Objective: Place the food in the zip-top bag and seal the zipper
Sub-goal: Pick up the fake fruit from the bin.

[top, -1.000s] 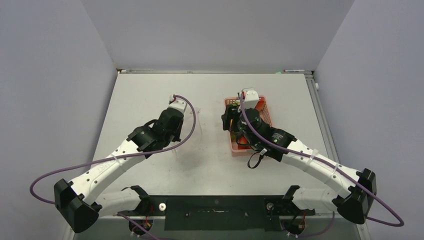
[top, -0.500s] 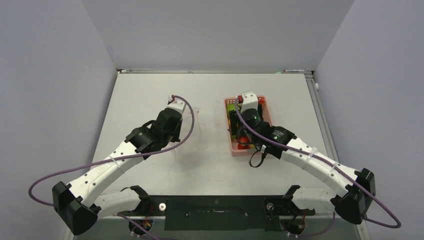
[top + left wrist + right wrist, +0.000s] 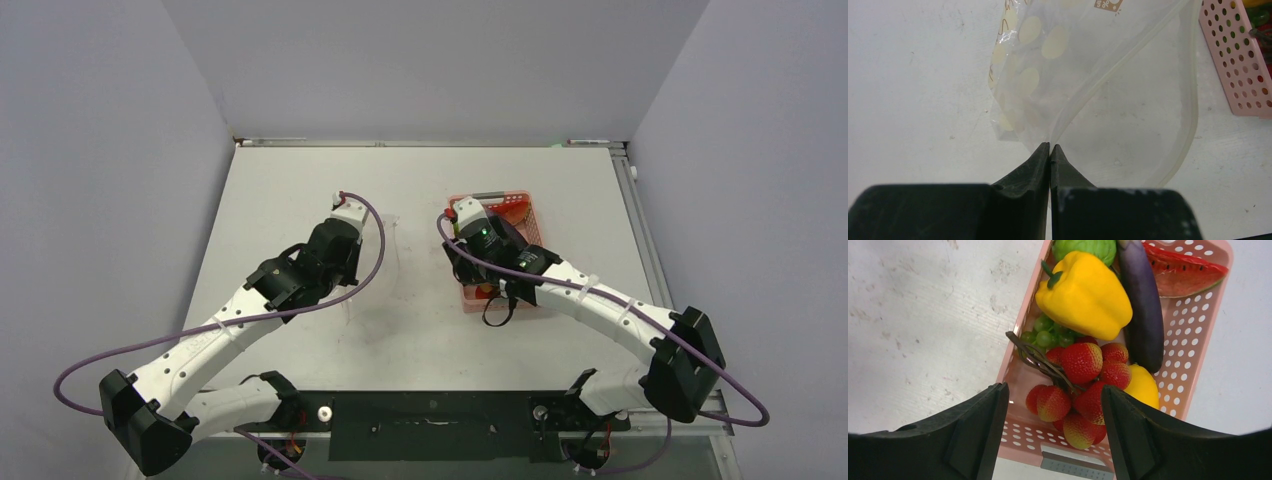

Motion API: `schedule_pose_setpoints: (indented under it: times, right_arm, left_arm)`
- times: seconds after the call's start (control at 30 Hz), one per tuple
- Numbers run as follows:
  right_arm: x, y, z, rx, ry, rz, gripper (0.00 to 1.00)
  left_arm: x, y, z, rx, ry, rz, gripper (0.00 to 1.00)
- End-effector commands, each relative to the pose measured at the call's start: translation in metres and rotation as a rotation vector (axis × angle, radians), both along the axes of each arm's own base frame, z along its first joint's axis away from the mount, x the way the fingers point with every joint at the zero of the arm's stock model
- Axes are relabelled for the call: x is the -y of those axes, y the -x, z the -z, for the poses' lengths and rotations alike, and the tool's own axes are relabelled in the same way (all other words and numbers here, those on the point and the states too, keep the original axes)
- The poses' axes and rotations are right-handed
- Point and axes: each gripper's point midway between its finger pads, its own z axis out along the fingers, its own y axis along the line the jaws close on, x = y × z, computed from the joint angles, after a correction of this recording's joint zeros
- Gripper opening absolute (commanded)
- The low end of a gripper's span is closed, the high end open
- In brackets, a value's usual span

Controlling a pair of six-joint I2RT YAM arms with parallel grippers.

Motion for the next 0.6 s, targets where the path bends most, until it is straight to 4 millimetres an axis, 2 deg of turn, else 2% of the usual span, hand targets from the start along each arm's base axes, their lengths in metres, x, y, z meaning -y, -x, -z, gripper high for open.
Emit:
schedule_pose_setpoints:
  times: [0.0, 0.13, 0.33, 0.57]
  right_arm:
    - [-0.003, -0.007, -0.007, 0.033, 0.070, -0.109, 0.64]
    - [-0.003, -0.011, -0.007, 0.072, 0.138, -0.195, 0.64]
    - [-0.017, -0.010, -0.002, 0.086, 0.202, -0.397, 0.62]
    - [-0.023, -0.014, 0.017, 0.038, 0.268, -0.533, 0.58]
  left_arm:
    - [0.002, -0.005, -0.014, 0.049, 0.045, -0.002, 0.00]
    - [0.001, -0.004, -0.014, 0.051, 0.046, 0.000, 0.00]
    - [0.002, -0.003, -0.016, 0.055, 0.052, 0.003, 0.00]
    - [0.001, -0.002, -0.018, 0.061, 0.058, 0.006, 0.00]
